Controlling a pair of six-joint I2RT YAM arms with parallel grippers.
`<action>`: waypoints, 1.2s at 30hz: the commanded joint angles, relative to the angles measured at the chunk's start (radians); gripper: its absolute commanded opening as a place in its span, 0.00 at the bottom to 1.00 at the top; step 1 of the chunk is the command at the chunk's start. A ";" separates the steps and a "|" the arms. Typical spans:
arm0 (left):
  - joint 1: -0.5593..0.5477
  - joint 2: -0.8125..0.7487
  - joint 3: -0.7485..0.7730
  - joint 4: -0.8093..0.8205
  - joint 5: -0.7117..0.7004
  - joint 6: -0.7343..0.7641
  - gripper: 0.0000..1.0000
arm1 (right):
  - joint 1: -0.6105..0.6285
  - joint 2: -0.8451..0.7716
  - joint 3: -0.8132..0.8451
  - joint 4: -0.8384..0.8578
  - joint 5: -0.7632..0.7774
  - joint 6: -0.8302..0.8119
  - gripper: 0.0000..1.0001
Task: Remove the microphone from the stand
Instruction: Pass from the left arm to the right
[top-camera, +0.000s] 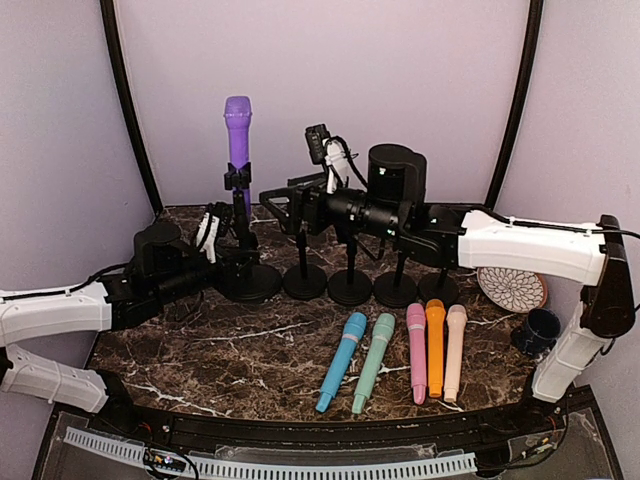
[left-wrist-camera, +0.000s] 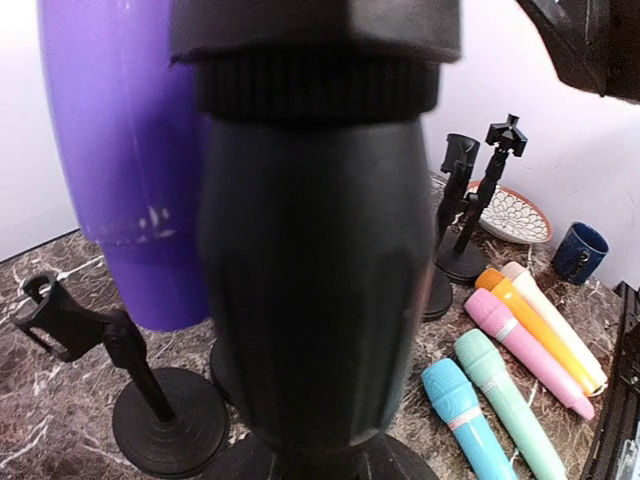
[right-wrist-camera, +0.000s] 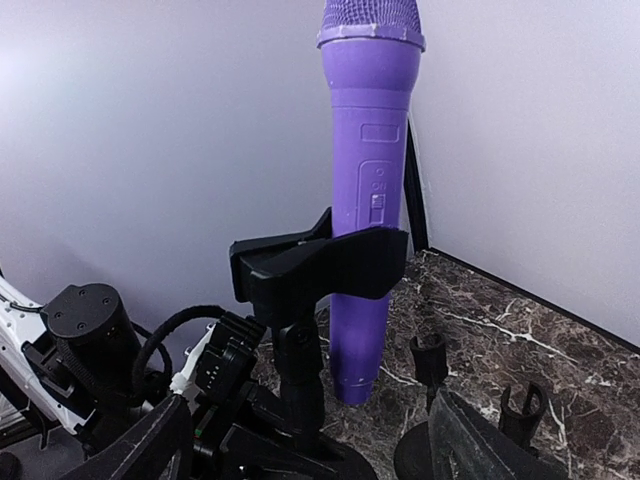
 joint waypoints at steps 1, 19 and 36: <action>-0.009 -0.077 -0.067 0.164 -0.172 -0.020 0.00 | 0.000 -0.037 -0.017 0.026 0.043 -0.026 0.82; -0.009 -0.021 -0.447 0.645 -0.293 0.003 0.00 | 0.001 0.012 -0.086 0.100 -0.006 -0.034 0.83; -0.060 0.161 -0.457 0.779 -0.143 0.006 0.00 | -0.075 0.259 0.272 0.035 -0.239 -0.055 0.89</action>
